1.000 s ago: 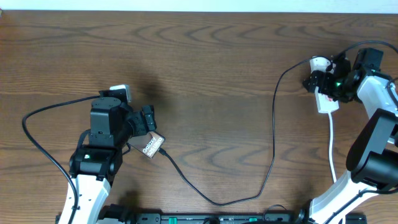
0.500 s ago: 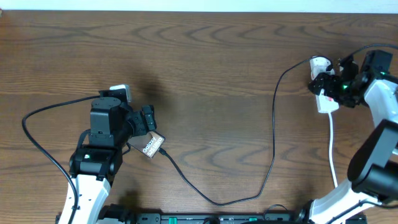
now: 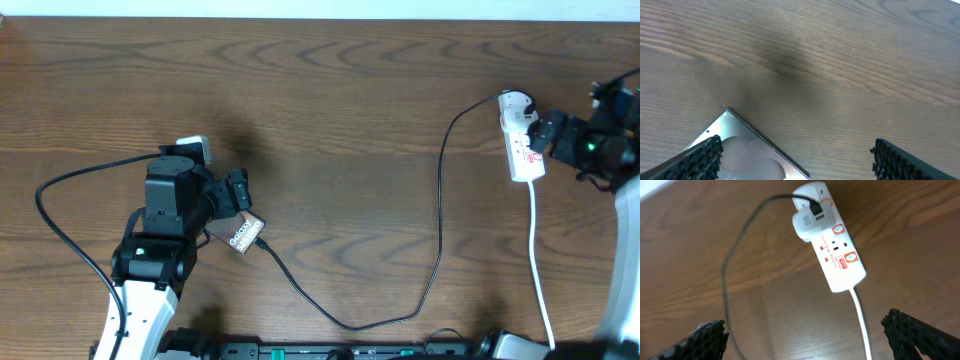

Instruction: Plug charger to phone and switch on socket

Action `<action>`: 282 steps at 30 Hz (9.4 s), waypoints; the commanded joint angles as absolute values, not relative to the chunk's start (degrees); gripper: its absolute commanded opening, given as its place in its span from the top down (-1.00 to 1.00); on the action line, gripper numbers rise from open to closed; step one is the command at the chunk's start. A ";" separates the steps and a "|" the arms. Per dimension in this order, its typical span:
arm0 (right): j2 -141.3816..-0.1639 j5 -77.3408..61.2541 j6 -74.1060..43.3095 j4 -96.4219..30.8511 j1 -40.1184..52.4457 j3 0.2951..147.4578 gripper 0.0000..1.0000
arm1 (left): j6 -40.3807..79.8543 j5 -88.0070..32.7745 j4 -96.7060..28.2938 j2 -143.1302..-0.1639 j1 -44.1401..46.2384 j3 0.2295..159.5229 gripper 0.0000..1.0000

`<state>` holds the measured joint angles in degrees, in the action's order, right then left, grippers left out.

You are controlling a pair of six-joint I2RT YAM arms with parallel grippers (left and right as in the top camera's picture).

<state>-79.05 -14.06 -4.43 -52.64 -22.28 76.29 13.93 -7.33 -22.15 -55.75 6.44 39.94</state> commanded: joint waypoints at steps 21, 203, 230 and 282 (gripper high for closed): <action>-65.84 -12.75 -7.68 -53.63 -22.46 76.05 -0.99 | 14.44 -6.81 -22.26 -55.79 6.57 41.21 -0.87; -0.27 -5.93 -6.83 -4.43 -3.90 0.36 -0.98 | 3.46 -6.83 -3.60 -0.23 0.05 0.27 -0.87; -0.30 -6.20 -6.81 -4.01 -3.90 0.36 -0.98 | 3.46 -6.83 -3.62 -0.23 0.05 0.27 -0.88; -0.30 -6.20 -6.81 -3.99 -3.90 0.36 -0.98 | 3.46 -6.83 -3.60 -0.25 0.05 0.27 -0.87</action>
